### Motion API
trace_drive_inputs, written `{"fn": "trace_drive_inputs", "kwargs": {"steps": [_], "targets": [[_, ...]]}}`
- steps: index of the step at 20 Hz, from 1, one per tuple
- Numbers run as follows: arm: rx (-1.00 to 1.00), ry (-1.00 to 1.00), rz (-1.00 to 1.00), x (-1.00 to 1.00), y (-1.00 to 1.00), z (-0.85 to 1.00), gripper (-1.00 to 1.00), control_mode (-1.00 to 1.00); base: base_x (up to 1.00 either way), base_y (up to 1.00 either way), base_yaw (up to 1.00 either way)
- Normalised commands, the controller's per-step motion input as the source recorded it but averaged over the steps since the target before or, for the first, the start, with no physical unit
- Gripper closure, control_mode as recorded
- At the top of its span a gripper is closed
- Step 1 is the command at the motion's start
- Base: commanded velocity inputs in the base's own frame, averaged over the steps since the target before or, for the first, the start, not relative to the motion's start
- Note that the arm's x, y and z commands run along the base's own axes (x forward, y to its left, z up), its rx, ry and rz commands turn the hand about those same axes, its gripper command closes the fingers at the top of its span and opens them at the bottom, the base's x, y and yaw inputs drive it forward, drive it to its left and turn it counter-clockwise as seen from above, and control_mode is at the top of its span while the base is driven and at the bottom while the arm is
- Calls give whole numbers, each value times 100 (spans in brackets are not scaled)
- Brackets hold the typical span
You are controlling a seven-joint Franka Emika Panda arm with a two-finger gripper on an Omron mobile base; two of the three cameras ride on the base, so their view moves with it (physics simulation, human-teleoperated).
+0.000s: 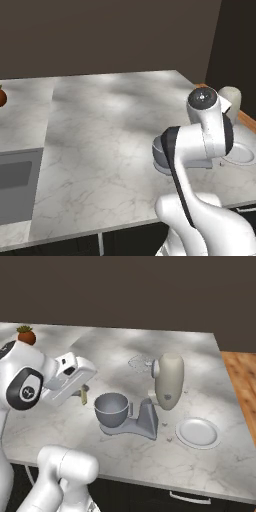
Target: Add butter and sugar cubes to the stand mixer bowl and then turn on the stand mixer to begin making frosting.
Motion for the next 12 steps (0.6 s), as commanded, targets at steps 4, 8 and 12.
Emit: {"fn": "trace_drive_inputs", "kwargs": {"steps": [4,8,12], "targets": [[3,0,0,45,19,-8,100,-100,0,0,0],[6,0,0,48,10,-28,100,-100,0,0,0],[7,0,0,47,11,-31,100,-100,0,0,0]]}}
